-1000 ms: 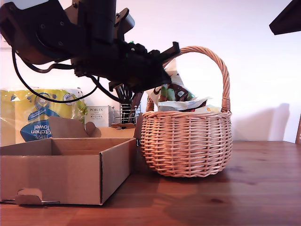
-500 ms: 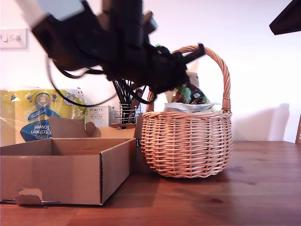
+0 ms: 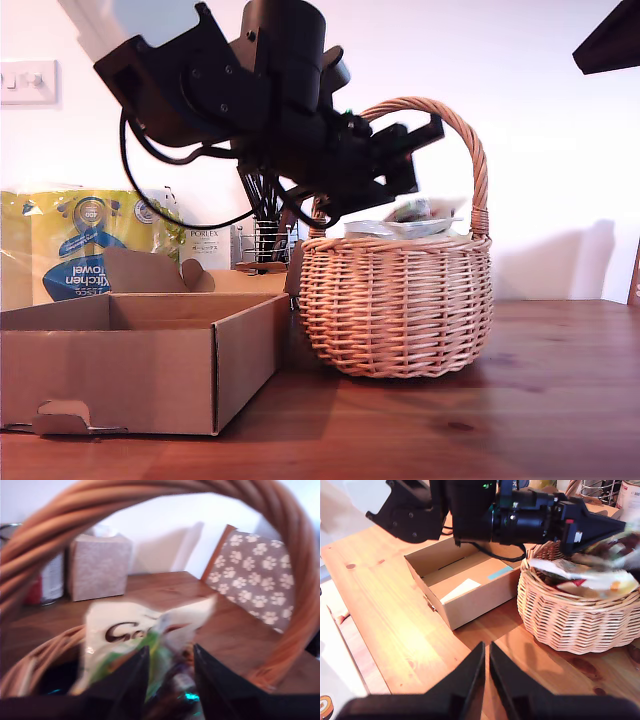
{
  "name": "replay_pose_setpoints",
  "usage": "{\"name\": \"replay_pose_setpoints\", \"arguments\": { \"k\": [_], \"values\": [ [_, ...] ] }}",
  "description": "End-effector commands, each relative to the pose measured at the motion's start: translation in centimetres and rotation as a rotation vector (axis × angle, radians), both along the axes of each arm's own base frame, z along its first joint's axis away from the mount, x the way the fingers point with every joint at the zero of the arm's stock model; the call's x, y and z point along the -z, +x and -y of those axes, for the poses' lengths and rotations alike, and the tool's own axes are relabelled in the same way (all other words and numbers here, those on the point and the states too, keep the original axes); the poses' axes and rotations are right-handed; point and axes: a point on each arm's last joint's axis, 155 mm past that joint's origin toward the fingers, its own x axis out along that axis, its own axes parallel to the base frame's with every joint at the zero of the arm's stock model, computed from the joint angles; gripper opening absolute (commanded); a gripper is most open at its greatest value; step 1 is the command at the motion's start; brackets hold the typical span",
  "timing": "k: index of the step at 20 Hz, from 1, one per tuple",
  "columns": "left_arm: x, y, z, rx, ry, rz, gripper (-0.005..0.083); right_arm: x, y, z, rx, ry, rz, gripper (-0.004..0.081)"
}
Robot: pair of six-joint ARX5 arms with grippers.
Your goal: Move the bags of Easter eggs from the cardboard box on the left into the woven basket on the right side.
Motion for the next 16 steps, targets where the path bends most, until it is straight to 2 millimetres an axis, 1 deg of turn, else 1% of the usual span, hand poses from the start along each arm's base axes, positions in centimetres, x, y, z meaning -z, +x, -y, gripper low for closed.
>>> {"name": "replay_pose_setpoints", "arguments": {
  "k": [1,2,4,6,7,8,11,12,14,15,16],
  "values": [
    [0.2,-0.8,0.6,0.045,0.021,-0.003,0.0284,-0.3,0.0,-0.1,-0.005,0.003,0.011,-0.0012],
    [-0.2,-1.1,0.5,0.056,0.038,0.000,0.0265,-0.3,0.0,-0.1,-0.005,0.002,0.011,-0.0012],
    [-0.8,-1.8,0.0,0.075,0.136,0.032,0.0157,-0.3,0.0,-0.1,-0.005,0.002,0.011,-0.0012],
    [-1.4,-2.6,-1.0,0.092,0.236,0.051,0.0030,-0.3,0.0,-0.1,-0.005,0.002,0.011,-0.0012],
    [-1.6,-3.1,-1.5,0.099,0.272,0.046,-0.0009,-0.3,0.0,-0.1,-0.005,0.003,0.012,-0.0012],
    [-1.8,-3.7,-2.1,0.107,0.309,0.035,-0.0023,-0.3,0.0,-0.1,-0.005,0.003,0.012,-0.0012],
    [-1.0,-6.1,-4.1,0.159,0.458,-0.011,-0.0023,-0.8,0.2,-0.2,-0.003,0.013,0.027,-0.0012],
    [-1.0,-6.9,-4.5,0.184,0.475,-0.020,-0.0023,-1.1,0.3,-0.2,-0.002,0.021,0.040,-0.0013],
    [-1.1,-7.9,-5.8,0.194,0.463,-0.017,-0.0023,-2.0,0.7,-0.3,0.018,0.066,0.042,-0.0013],
    [-1.1,-8.2,-6.8,0.182,0.459,-0.017,-0.0023,-2.2,1.2,0.0,0.053,0.067,0.048,-0.0013],
    [-0.8,-8.3,-8.0,0.167,0.458,-0.018,-0.0023,-2.2,2.2,0.9,0.119,0.053,0.063,-0.0013]
  ]
}}
